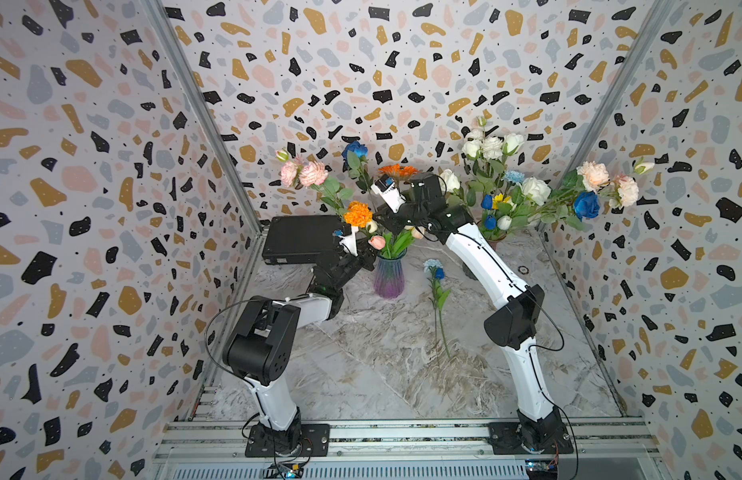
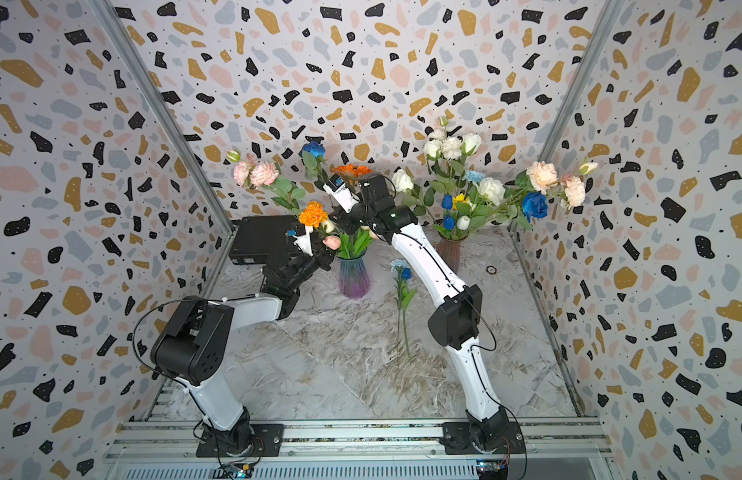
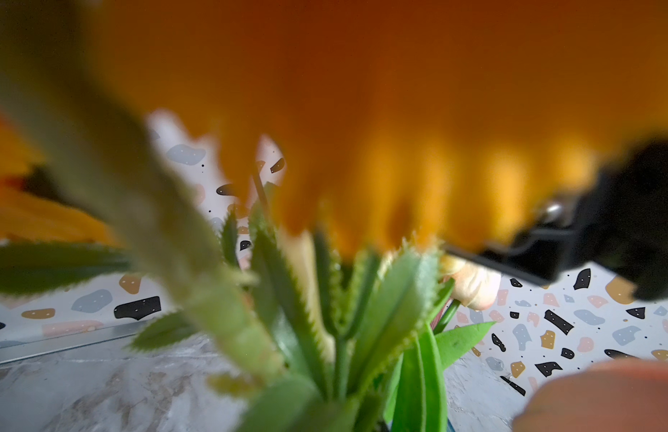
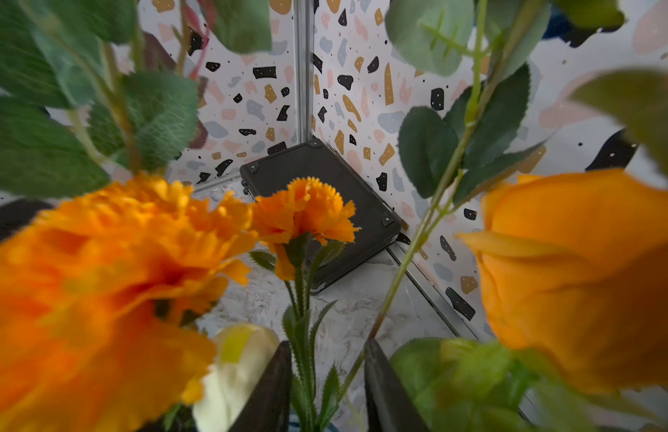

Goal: Pick out blue flowers from the vase
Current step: Pick up the flower from the vase.

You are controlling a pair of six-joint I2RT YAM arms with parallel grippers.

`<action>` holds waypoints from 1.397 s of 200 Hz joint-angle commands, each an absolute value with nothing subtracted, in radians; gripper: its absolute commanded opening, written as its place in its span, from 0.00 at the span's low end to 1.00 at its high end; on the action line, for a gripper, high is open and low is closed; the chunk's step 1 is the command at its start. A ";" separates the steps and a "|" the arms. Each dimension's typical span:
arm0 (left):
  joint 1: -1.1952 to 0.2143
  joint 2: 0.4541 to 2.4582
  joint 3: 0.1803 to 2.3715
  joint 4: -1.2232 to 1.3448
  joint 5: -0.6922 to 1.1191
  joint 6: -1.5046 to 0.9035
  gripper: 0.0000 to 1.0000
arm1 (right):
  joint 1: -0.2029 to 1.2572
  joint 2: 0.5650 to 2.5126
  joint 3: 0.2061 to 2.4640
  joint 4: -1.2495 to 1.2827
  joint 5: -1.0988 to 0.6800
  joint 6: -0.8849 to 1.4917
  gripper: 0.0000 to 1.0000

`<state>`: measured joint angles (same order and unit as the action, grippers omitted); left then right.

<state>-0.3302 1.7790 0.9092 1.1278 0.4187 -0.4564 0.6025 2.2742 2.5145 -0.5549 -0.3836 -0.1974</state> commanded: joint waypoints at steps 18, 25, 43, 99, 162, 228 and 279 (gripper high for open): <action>-0.334 1.781 0.899 1.168 0.452 -0.458 0.16 | 0.606 2.284 2.542 -0.466 -0.297 -0.190 0.34; -0.334 1.781 0.900 1.170 0.451 -0.457 0.16 | 0.607 2.288 2.542 -0.453 -0.285 -0.186 0.34; -0.334 1.782 0.900 1.173 0.454 -0.459 0.16 | 0.607 2.298 2.541 -0.423 -0.270 -0.174 0.34; -0.333 1.793 0.908 1.176 0.464 -0.459 0.16 | 0.628 2.325 2.545 -0.411 -0.277 -0.190 0.35; -0.334 1.795 0.914 1.177 0.470 -0.471 0.16 | 0.634 2.356 2.548 -0.363 -0.239 -0.195 0.38; -0.334 1.784 0.919 1.164 0.481 -0.469 0.16 | 0.634 2.380 2.549 -0.333 -0.227 -0.197 0.27; -0.334 1.796 0.922 1.161 0.482 -0.469 0.16 | 0.634 2.368 2.550 -0.324 -0.242 -0.193 0.00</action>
<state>-0.3302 1.7851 0.9096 1.1419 0.4431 -0.4614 0.6331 2.3817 2.5202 -0.3264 -0.2390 -0.2008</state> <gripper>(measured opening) 0.157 0.039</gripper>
